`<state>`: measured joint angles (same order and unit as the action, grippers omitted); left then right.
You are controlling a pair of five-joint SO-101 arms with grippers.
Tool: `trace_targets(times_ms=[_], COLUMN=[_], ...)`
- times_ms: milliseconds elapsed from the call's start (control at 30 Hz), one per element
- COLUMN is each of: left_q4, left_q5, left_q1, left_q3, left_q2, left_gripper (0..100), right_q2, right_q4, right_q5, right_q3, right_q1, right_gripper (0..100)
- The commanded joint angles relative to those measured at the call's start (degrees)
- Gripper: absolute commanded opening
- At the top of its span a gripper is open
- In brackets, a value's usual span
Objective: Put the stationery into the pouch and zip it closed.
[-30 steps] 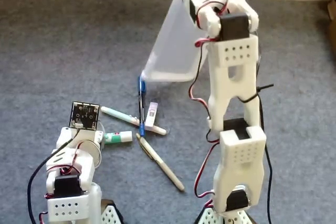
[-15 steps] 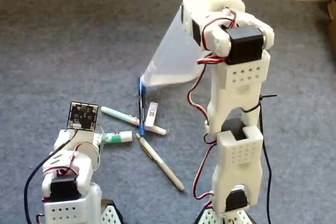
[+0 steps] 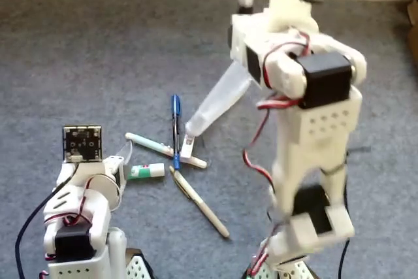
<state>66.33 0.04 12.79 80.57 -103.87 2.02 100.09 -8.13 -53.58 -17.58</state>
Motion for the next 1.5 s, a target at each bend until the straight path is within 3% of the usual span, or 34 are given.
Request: trace_targets(times_ms=[0,167,267,633,867,1067,1267,1467], left_q4=[0.4,4.7,7.8,8.1,8.4,7.9,0.3,-1.0], left_q5=[1.2,1.3,6.0,15.1,16.6,16.6,16.6,16.7], left_q1=[-2.2,-11.0,-17.0,-33.2,-38.3,-45.1,-45.2,-45.8], left_q3=[-5.7,-9.8,-13.3,-18.2,-25.8,-24.0,-15.6,-14.8], left_q2=[-0.4,-0.4,-0.4,-0.3,-0.2,-0.1,-0.3,-0.3], left_gripper=[25,25,26,26,25,25,25,25], right_q2=[12.4,22.5,28.1,50.4,63.3,71.3,76.7,80.8], right_q4=[0.8,0.1,-3.8,-17.5,-31.9,-39.3,-40.5,-40.7], right_q5=[-1.1,-1.1,-1.1,-4.7,-4.8,-5.4,-8.4,-8.4], right_q3=[16.0,33.9,41.5,66.6,85.7,96.1,100.8,103.0], right_q1=[-1.5,-5.9,-7.1,-7.1,-7.3,-7.4,-8.5,-12.3], right_gripper=[0.5,0.5,0.5,0.5,0.5,0.5,0.5,0.5])
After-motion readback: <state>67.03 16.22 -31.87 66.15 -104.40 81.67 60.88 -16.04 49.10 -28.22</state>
